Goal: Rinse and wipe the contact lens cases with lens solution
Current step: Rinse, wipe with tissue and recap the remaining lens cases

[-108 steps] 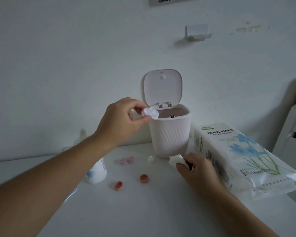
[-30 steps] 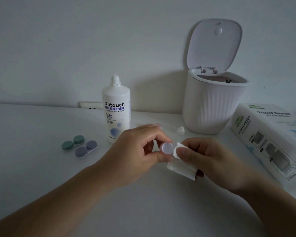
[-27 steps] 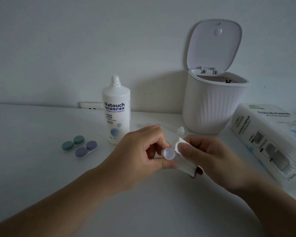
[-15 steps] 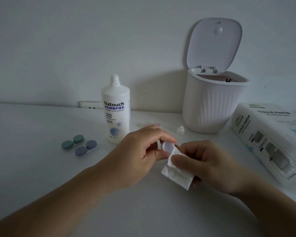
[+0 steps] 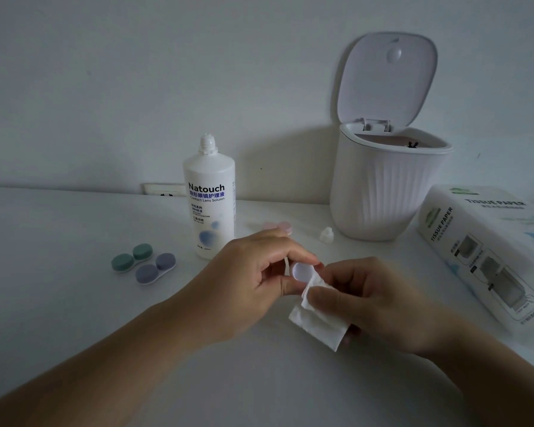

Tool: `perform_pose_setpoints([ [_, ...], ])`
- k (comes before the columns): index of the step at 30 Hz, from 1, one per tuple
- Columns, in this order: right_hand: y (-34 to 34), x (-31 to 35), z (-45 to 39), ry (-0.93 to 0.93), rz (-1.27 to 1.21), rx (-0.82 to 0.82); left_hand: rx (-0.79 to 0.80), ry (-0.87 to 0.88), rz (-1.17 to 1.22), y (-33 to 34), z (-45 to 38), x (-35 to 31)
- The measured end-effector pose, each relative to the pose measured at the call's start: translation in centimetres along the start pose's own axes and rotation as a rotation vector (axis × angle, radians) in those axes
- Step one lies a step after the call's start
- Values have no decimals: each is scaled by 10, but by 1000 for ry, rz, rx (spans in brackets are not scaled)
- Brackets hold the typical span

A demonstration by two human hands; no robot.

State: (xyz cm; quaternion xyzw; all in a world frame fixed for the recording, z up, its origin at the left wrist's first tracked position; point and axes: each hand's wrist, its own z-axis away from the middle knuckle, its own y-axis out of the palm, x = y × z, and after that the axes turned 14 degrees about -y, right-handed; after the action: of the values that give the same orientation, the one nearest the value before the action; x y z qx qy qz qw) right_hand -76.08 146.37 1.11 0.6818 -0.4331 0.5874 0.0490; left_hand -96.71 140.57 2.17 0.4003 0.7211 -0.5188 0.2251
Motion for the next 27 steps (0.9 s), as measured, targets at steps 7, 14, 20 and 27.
perform_pose_setpoints([
  [7, -5, 13, -2, -83, -32, -256, -32, -78, 141, 4, 4, 1],
  [14, -3, 16, -4, -165, -6, -529, -91, -115, 212, 2, 0, 1],
  [20, -9, 14, -6, -107, -12, -633, -37, -284, 399, -6, -5, 3],
  [27, -6, 13, -4, -118, -22, -528, 72, -375, 462, -4, -5, 7],
])
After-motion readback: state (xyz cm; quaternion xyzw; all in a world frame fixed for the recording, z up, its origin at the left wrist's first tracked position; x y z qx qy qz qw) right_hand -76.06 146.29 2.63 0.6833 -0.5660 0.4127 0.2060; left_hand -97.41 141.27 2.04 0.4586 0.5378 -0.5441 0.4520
